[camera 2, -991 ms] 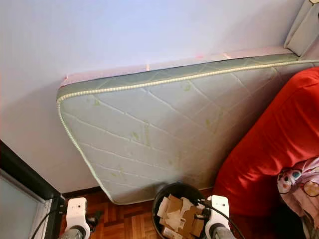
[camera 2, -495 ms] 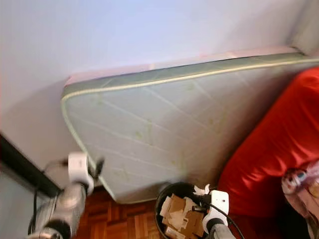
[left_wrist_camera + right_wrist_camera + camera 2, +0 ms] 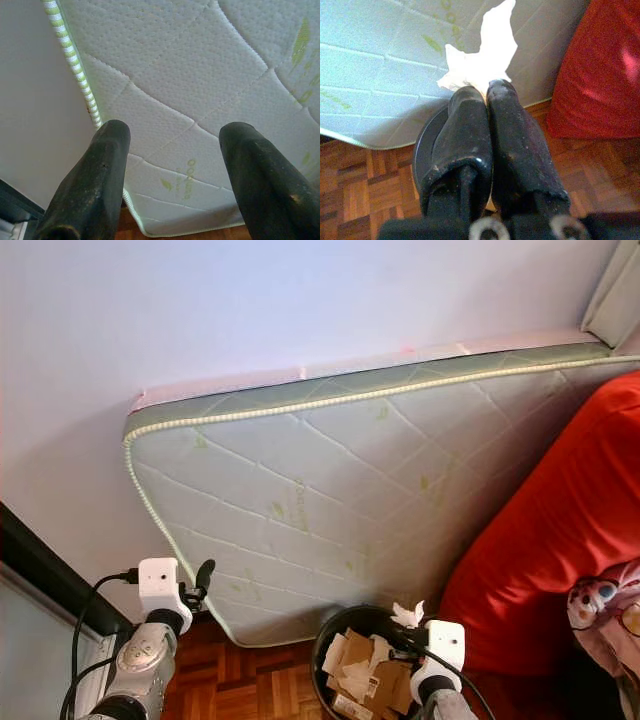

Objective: Clean up the room

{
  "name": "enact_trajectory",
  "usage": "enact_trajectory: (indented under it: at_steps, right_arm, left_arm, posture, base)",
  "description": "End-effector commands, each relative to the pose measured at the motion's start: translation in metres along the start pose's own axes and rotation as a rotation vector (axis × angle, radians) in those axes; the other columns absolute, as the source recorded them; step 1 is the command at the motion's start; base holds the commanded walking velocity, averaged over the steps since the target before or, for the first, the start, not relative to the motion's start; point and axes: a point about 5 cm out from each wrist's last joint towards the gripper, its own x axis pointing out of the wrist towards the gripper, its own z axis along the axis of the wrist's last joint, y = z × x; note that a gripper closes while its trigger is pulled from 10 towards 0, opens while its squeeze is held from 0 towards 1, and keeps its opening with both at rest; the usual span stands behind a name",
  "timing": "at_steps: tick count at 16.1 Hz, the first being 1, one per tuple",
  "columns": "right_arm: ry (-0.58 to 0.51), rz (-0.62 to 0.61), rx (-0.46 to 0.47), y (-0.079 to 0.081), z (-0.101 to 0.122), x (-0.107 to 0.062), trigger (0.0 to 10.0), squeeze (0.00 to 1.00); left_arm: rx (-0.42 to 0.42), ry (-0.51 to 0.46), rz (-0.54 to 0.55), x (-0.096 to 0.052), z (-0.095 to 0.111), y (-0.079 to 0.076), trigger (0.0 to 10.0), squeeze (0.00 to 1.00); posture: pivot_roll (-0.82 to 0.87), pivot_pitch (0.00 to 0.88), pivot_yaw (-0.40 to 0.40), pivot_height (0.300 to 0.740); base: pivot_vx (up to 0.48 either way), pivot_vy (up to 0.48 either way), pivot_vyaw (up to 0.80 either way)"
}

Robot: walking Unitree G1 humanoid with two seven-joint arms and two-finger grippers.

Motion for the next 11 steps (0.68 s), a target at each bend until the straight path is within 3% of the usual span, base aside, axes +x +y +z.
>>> enact_trajectory:
  at_steps: [1, 3, 4, 6, 11]
  right_arm:
    - [-0.014, -0.005, -0.005, 0.0, 0.0, -0.001, 10.0, 0.0]
    - [-0.034, -0.018, -0.001, -0.002, 0.001, -0.002, 10.0, 0.0]
    - [-0.265, 0.021, -0.044, 0.014, 0.074, 0.03, 10.0, 0.0]
    - [-0.383, 0.034, -0.047, 0.022, 0.117, 0.043, 10.0, 0.0]
    - [-0.421, 0.083, -0.045, 0.034, 0.132, 0.047, 10.0, 0.0]
  left_arm:
    - [-0.001, 0.009, 0.012, 0.0, -0.001, 0.001, 10.0, 0.0]
    - [-0.007, 0.01, 0.019, 0.001, 0.0, 0.002, 10.0, 0.0]
    - [-0.008, 0.002, 0.016, 0.002, 0.002, 0.0, 10.0, 0.0]
    - [-0.014, 0.004, 0.004, 0.002, 0.001, -0.004, 10.0, 0.0]
    - [-0.011, 0.001, -0.001, 0.002, 0.001, -0.006, 10.0, 0.0]
  posture:
    - [0.0, 0.0, 0.035, 0.74]
    - [0.0, 0.0, 0.034, 0.74]
    - [0.0, 0.0, 0.034, 0.74]
    - [0.0, 0.0, 0.035, 0.74]
    - [0.01, 0.0, 0.027, 0.74]
  base:
    - [0.0, 0.0, 0.0]
    - [0.0, 0.0, 0.0]
    - [0.0, 0.0, 0.0]
    - [0.0, 0.0, 0.0]
    - [0.0, 0.0, 0.0]
